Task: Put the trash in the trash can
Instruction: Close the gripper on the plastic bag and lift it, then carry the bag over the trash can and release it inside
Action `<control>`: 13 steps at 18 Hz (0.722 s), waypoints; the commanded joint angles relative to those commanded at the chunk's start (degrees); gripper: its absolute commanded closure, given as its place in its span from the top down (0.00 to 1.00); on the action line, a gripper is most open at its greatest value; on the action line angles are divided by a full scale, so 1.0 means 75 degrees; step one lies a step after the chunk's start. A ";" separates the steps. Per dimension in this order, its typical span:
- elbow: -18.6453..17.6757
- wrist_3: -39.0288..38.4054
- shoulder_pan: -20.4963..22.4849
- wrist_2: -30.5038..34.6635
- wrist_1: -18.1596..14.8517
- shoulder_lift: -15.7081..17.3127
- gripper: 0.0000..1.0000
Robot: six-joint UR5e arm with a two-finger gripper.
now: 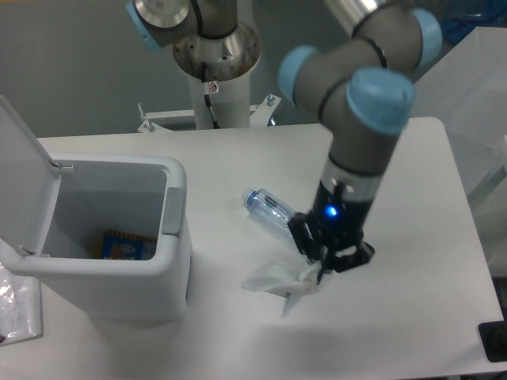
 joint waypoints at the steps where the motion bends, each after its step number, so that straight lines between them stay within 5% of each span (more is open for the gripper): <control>1: -0.0035 0.0000 -0.0012 -0.0246 0.0011 0.0152 0.00; 11: -0.0784 -0.0844 -0.1171 -0.0752 0.0000 0.1243 0.02; 12: -0.0878 -0.0832 -0.1299 -0.0776 0.0000 0.1279 0.25; 13: -0.0972 -0.0751 -0.1463 -0.0764 0.0011 0.1291 0.57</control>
